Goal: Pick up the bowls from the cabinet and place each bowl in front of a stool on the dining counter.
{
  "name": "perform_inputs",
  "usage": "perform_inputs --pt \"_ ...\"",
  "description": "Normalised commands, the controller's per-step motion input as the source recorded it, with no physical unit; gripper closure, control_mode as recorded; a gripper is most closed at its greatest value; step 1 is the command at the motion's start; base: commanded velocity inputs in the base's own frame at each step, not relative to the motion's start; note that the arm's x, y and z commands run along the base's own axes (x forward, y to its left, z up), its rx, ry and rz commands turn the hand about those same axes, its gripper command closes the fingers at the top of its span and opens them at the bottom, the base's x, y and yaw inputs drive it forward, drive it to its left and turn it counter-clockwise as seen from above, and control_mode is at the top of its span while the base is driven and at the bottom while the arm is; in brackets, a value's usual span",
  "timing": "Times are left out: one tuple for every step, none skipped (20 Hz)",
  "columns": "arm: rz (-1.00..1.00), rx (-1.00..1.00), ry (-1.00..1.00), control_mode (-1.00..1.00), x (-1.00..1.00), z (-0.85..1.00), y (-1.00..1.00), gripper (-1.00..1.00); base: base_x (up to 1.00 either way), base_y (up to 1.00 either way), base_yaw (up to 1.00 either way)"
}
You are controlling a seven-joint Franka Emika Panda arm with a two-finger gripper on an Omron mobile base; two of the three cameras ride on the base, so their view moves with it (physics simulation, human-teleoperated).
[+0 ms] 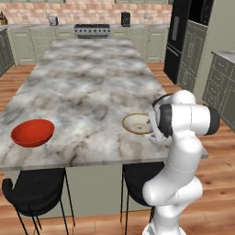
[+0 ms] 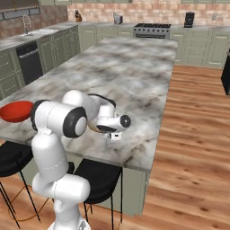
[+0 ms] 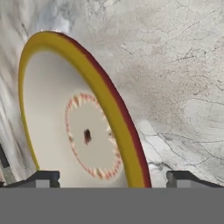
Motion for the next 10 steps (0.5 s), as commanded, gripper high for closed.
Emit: perform_inputs --pt "0.0 -0.1 0.0 -1.0 -0.01 0.27 -0.11 -1.0 0.0 0.0 0.0" --pt "0.0 -0.11 0.0 -1.0 0.0 0.46 -0.13 -1.0 0.0 0.0 0.0" --pt "0.0 -0.13 0.0 -1.0 0.0 0.73 0.0 -1.0 0.0 0.0 0.0" --pt "0.0 -0.17 0.0 -1.0 0.0 0.74 0.0 -1.0 0.0 0.0 0.0" --pt "0.0 -0.15 0.02 -1.0 0.0 0.82 0.0 -1.0 0.0 0.0 0.0" --pt "0.0 -0.13 0.01 -1.0 -0.07 0.89 -0.03 -1.0 0.0 0.0 0.0" --pt "0.0 -0.12 0.02 -1.0 -0.16 0.96 -0.02 -1.0 0.0 0.0 0.0" --pt "0.0 -0.1 0.02 -1.0 -0.09 0.93 -0.06 -1.0 0.0 0.0 0.0" --pt "0.0 -0.09 0.03 -1.0 -0.16 0.96 -0.09 -1.0 0.0 0.0 0.0" --pt "0.0 -0.08 0.07 -1.0 -0.18 0.98 -0.09 -1.0 0.0 0.0 0.0"
